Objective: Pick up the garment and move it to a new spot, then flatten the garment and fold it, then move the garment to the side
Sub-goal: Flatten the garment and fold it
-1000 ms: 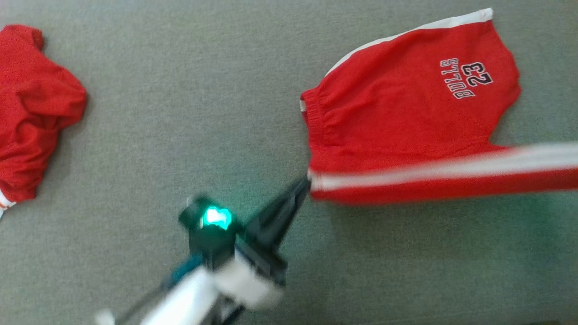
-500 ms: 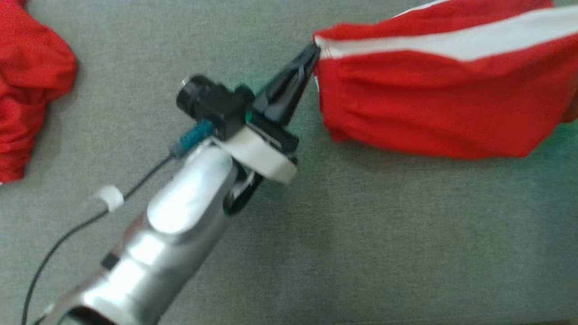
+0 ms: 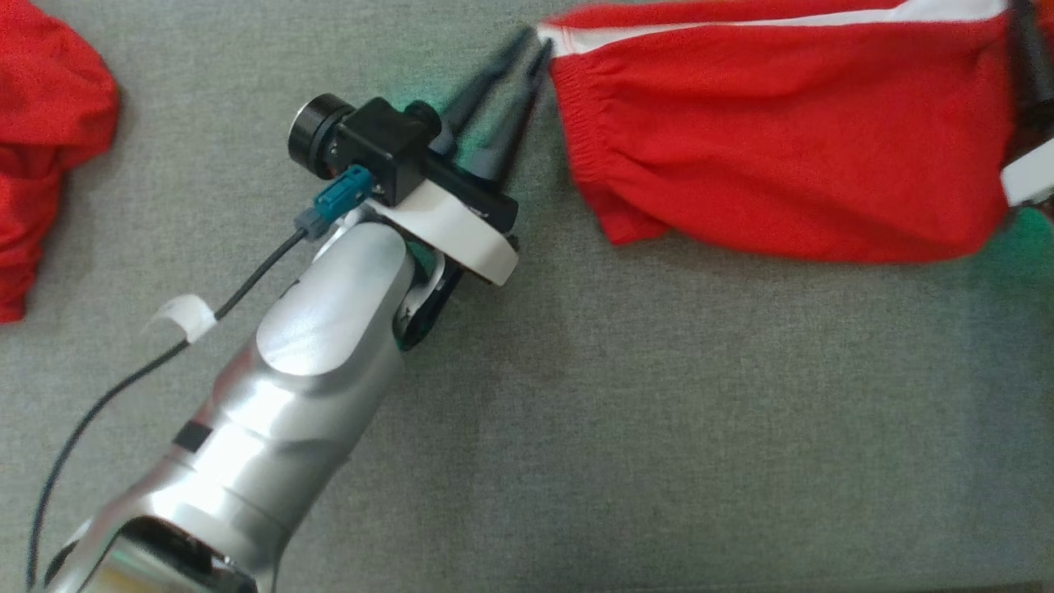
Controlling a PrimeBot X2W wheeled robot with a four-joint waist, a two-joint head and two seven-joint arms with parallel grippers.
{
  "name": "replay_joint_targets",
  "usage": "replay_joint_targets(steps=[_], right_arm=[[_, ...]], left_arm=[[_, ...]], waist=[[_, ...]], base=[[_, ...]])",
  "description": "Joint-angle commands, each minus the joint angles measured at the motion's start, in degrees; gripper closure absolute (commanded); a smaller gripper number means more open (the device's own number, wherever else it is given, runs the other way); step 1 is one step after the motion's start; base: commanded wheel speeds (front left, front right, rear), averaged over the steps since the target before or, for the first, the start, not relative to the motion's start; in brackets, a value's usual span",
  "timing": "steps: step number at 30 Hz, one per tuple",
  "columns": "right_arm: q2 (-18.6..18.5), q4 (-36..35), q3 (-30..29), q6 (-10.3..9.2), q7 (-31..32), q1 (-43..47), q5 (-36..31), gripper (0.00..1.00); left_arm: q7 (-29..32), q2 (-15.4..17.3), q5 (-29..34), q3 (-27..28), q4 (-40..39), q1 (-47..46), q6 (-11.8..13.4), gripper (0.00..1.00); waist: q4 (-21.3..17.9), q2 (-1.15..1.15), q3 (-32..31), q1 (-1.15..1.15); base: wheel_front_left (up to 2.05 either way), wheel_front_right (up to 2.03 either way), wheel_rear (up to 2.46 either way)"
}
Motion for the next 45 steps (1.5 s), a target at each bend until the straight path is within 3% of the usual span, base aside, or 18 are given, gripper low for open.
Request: replay_joint_targets(steps=[1, 6, 11, 18, 21, 29, 30, 31, 34, 41, 45], right_arm=[[-1.4, -1.2, 1.2, 0.39, -1.2, 0.4, 0.5, 0.0], [-3.7, -0.2, 1.9, 0.39, -4.5, 3.6, 0.7, 0.0], [-5.5, -0.7, 0.3, 0.39, -4.0, 10.2, -1.5, 0.0], [-2.7, 3.0, -5.1, 0.39, -3.7, 12.0, -6.9, 0.0], [-1.0, 7.3, -7.3, 0.39, -2.9, 11.1, -10.8, 0.0], [2.5, 18.5, -11.9, 0.39, 0.4, 7.7, -16.9, 0.0], [3.2, 19.4, -12.0, 0.39, 1.1, 7.3, -16.5, 0.15], [3.5, 19.8, -11.7, 0.39, 1.5, 7.0, -16.1, 1.0], [2.5, 19.8, -10.8, 0.39, 1.2, 7.3, -16.0, 1.0], [-3.7, 19.6, -13.0, 0.39, -3.0, 9.2, -18.4, 1.0], [-4.5, 17.4, -12.8, 0.39, -3.8, 8.5, -17.3, 1.0]], left_arm=[[-0.5, 0.2, 0.4, 2.5, -1.8, -0.3, 0.6, 0.0], [-0.5, -0.2, 4.1, 6.2, -6.0, 4.9, 3.0, 0.0], [-0.6, 0.5, 12.2, 12.9, -16.1, 15.5, 9.5, 0.0], [-0.6, -0.4, 20.2, 19.2, -29.0, 26.5, 15.2, 0.0], [-0.6, -1.3, 21.5, 20.5, -32.8, 30.3, 16.5, 0.0], [-0.6, -2.3, 23.0, 20.5, -36.2, 35.1, 16.8, 0.0], [-0.6, -2.3, 23.0, 20.5, -36.3, 35.5, 16.8, 0.0], [-0.6, -2.4, 23.0, 20.5, -36.3, 35.8, 16.7, 0.0], [-0.6, -2.5, 23.1, 20.5, -36.0, 36.3, 16.5, 0.0], [-0.6, -2.6, 23.5, 21.1, -35.7, 37.6, 16.0, 0.0], [-0.6, -2.6, 23.5, 21.0, -35.1, 37.9, 15.2, 0.0]], waist=[[0.0, 0.0, -0.5, 0.0], [-0.2, 0.0, -2.7, 0.0], [-0.2, 0.0, -5.7, 0.0], [2.8, 0.0, -7.8, 0.0], [5.2, 0.0, -8.4, 0.0], [9.7, 0.0, -9.1, 0.0], [9.9, 0.0, -9.3, 0.0], [10.1, 0.0, -9.4, 0.0], [10.2, 0.0, -10.1, 0.0], [7.2, 0.0, -12.6, 0.0], [5.5, 0.0, -13.7, 0.0]], base=[[0.0, 0.0, 0.0], [0.0, 0.0, 0.0], [0.0, 0.0, 0.0], [0.0, 0.0, 0.0], [0.0, 0.0, 0.0], [0.0, 0.0, 0.0], [0.0, 0.0, 0.0], [0.0, 0.0, 0.0], [0.0, 0.0, 0.0], [0.0, 0.0, 0.0], [0.0, 0.0, 0.0]])
